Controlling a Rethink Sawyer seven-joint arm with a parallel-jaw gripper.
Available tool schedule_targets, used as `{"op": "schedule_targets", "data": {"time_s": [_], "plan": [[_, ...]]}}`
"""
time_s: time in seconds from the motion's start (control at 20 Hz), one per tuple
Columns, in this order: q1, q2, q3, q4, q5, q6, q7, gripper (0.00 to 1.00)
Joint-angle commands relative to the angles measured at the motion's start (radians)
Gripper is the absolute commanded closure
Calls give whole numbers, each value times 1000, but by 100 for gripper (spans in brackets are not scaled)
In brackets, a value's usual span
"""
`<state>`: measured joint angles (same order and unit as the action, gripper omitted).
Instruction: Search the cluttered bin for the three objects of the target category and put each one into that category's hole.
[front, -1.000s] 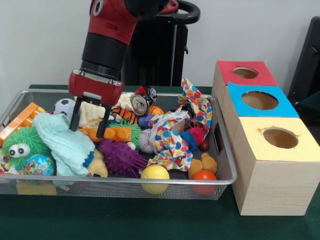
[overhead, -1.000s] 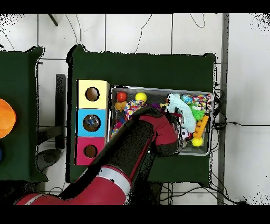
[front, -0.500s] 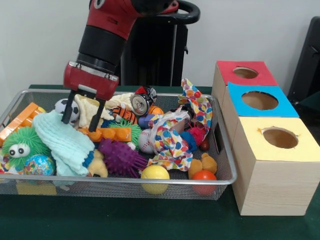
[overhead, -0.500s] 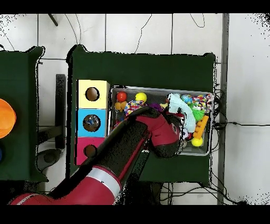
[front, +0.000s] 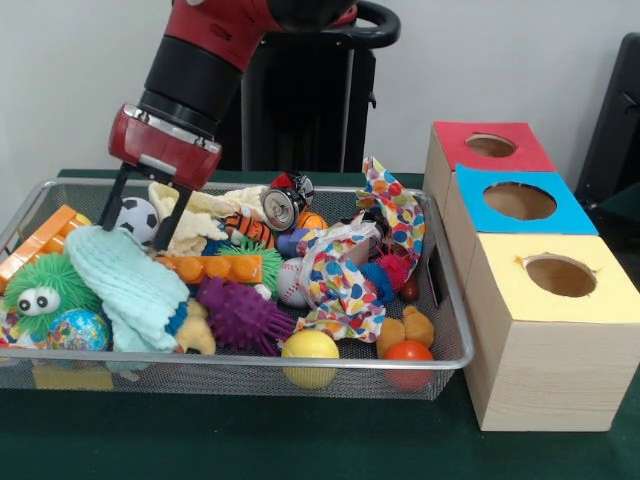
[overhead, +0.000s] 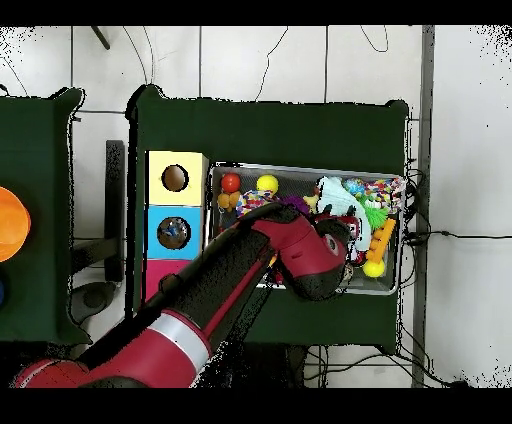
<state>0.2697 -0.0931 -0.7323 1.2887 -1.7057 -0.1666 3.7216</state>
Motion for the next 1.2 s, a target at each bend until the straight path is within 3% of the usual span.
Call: {"op": "schedule_targets", "data": {"time_s": [0.05,0.4,1.0,1.2], "plan": [[3,79,52,-93,23,-80,79,0],[-19,79,80,-111,39,-87,55,0],[0,154,27,-156,-1,-138,131,0],[-12,152,37,-160,22,-126,97,0]]}}
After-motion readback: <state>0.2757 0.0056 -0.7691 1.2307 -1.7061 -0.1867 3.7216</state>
